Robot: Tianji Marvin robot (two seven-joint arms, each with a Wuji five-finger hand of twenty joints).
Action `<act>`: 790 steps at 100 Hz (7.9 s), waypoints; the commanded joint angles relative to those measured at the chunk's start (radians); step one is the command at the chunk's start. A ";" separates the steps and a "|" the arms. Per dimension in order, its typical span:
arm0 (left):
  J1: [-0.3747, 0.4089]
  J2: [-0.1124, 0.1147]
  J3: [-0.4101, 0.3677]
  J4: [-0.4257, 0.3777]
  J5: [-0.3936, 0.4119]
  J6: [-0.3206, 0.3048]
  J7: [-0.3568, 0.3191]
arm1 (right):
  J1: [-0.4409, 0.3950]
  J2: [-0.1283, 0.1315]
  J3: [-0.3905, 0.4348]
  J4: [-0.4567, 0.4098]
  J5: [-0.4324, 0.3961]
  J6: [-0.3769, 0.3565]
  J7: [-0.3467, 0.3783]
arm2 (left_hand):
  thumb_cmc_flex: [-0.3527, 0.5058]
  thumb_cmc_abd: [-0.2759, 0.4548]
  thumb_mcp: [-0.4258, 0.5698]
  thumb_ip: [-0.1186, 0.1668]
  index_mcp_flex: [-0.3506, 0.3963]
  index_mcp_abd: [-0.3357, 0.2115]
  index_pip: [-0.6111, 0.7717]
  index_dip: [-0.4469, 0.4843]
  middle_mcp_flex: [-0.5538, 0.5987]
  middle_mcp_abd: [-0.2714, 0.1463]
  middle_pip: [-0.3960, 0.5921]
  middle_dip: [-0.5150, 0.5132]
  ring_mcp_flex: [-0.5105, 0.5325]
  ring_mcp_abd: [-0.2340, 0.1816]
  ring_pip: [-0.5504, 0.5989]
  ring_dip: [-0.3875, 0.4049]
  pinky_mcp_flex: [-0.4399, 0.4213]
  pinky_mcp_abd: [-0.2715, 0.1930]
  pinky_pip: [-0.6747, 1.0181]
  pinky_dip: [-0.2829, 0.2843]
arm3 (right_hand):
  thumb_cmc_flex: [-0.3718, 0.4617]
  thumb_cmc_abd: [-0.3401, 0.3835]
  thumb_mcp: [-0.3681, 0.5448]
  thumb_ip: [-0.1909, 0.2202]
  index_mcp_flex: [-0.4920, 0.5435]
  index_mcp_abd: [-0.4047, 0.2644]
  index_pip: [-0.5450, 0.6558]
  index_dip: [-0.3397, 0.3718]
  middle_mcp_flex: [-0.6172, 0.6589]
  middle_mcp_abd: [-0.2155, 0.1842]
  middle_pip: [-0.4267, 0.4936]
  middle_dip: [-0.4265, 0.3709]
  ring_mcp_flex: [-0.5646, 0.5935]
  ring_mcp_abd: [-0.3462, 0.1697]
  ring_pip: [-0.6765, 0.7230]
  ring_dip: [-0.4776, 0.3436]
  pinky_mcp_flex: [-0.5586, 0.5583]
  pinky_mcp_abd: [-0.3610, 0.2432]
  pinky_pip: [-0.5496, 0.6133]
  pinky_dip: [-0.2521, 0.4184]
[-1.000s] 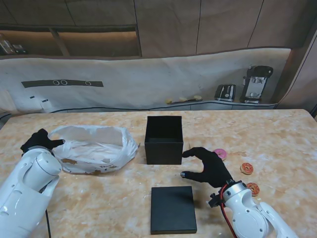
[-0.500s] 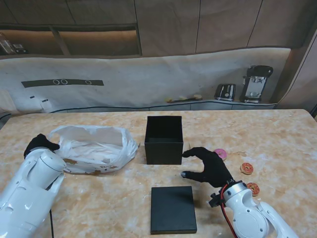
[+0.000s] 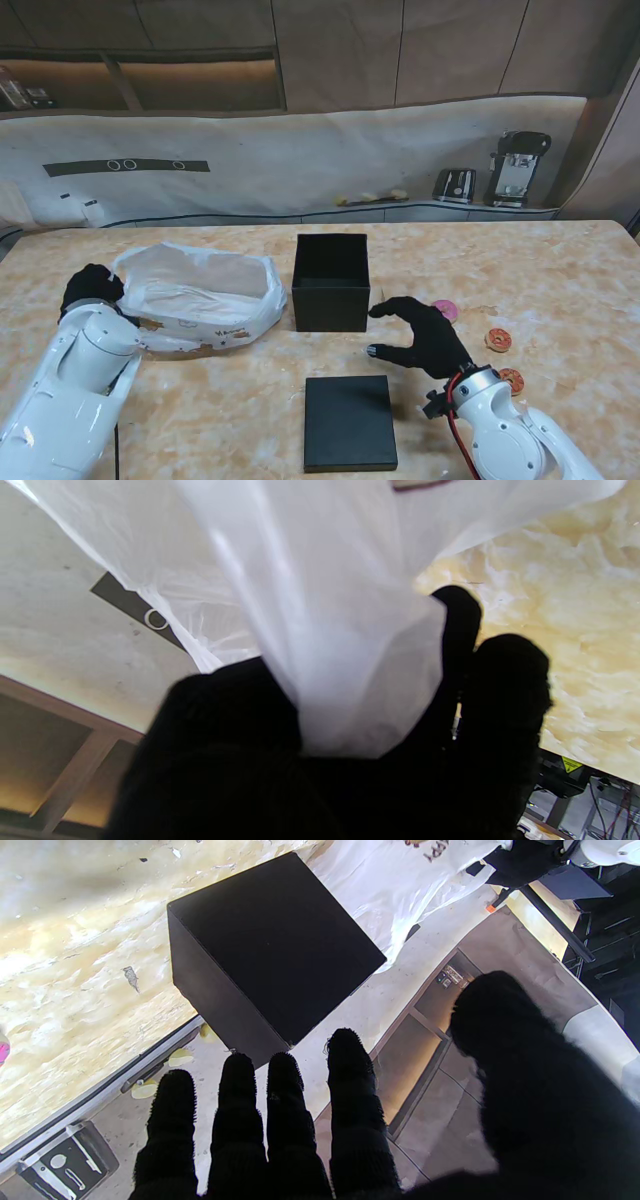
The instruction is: Pack mini donuts into a plastic bag, tie the opening and put the bag into the gift box
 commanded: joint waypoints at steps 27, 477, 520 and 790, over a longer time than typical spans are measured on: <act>0.095 0.009 -0.039 -0.184 0.049 -0.030 -0.021 | -0.035 -0.008 0.007 -0.018 0.002 -0.024 -0.004 | -0.099 -0.170 0.298 -0.034 0.067 0.035 0.087 0.107 0.142 0.005 0.184 0.064 0.140 -0.062 0.214 0.053 0.171 0.067 0.183 0.008 | -0.046 0.025 0.035 0.010 0.007 -0.013 -0.007 -0.003 -0.014 -0.012 -0.004 0.002 0.000 -0.031 -0.004 -0.011 -0.015 -0.001 -0.016 0.020; 0.164 -0.134 0.423 -0.419 -0.402 -0.118 0.271 | -0.136 -0.018 0.292 -0.071 -0.200 -0.086 -0.147 | -0.068 -0.065 -0.035 -0.014 -0.020 0.006 0.052 0.079 0.021 -0.015 0.086 0.070 0.010 -0.031 -0.024 0.095 -0.020 0.046 -0.049 0.140 | -0.041 0.015 0.034 0.013 0.010 0.018 -0.025 0.003 0.008 -0.006 -0.002 0.013 -0.002 -0.027 -0.007 -0.013 -0.017 0.004 -0.019 0.019; 0.184 -0.069 0.408 -0.390 -0.180 -0.045 0.120 | -0.067 -0.003 0.304 -0.050 -0.228 -0.047 -0.076 | 0.054 0.092 -0.601 0.021 -0.098 -0.056 0.073 0.128 -0.379 -0.006 0.249 0.146 -0.464 0.061 -0.012 0.216 -0.555 0.008 -0.139 0.349 | -0.037 0.017 0.045 0.014 0.013 0.028 -0.037 0.002 0.012 0.004 -0.009 0.012 0.001 -0.021 -0.007 -0.012 -0.004 0.007 -0.012 0.022; 0.197 -0.021 0.379 -0.379 -0.078 -0.064 0.016 | 0.594 0.052 -0.235 0.687 -0.219 0.223 0.192 | 0.189 0.104 -0.612 0.046 -0.053 0.058 -0.030 0.032 -0.220 0.010 0.135 0.242 -0.375 0.088 0.035 0.220 -0.448 0.021 -0.087 0.405 | 0.094 -0.092 -0.110 0.011 -0.072 0.065 -0.033 0.012 -0.076 -0.015 0.066 0.089 -0.056 -0.037 0.038 0.024 -0.004 -0.044 -0.018 0.003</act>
